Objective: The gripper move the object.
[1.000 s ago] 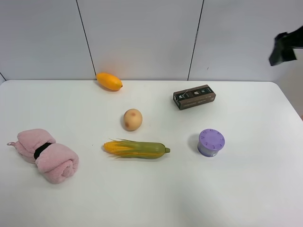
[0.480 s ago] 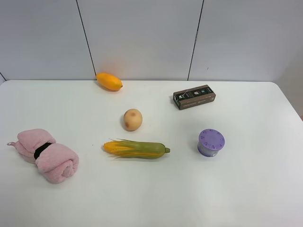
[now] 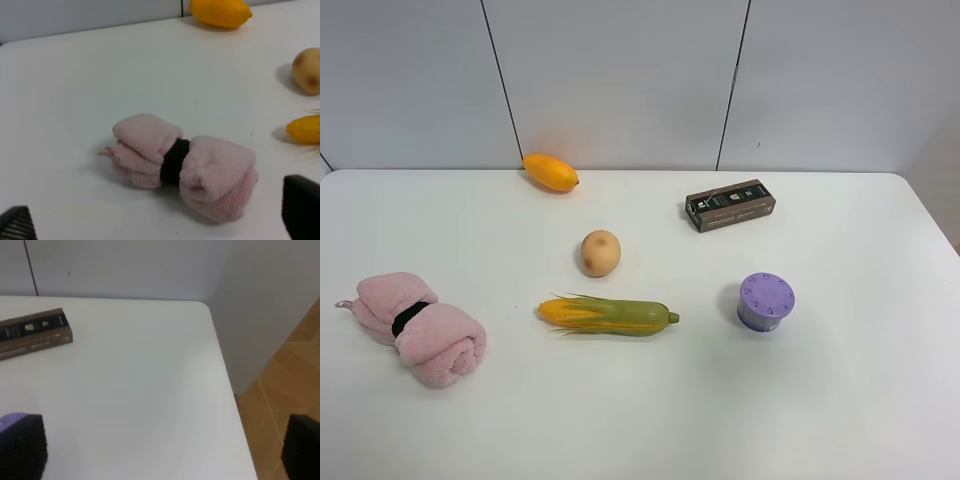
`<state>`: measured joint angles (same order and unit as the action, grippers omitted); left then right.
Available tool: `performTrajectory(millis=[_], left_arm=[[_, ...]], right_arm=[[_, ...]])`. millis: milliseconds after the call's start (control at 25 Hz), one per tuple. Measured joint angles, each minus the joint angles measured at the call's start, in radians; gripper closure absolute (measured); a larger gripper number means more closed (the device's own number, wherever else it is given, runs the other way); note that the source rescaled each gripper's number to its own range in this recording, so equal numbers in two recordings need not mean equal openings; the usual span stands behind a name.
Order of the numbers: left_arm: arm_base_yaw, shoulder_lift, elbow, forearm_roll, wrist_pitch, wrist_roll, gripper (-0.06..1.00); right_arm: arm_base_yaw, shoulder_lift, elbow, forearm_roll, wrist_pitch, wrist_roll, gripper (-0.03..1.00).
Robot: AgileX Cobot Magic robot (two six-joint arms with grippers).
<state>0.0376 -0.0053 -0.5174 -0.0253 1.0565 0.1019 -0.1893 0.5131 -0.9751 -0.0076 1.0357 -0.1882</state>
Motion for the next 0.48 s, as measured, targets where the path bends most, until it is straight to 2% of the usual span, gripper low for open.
performTrajectory(millis=[120,480], left_arm=[[0.000,0.000,0.000,0.000,0.000,0.000,-0.06],[0.000,0.000,0.000,0.000,0.000,0.000,-0.06]], right_arm=[[0.021,-0.047,0.122,0.008,-0.042,-0.002,0.08],[0.065,-0.255,0.392,0.032,-0.047,0.035,0.08]])
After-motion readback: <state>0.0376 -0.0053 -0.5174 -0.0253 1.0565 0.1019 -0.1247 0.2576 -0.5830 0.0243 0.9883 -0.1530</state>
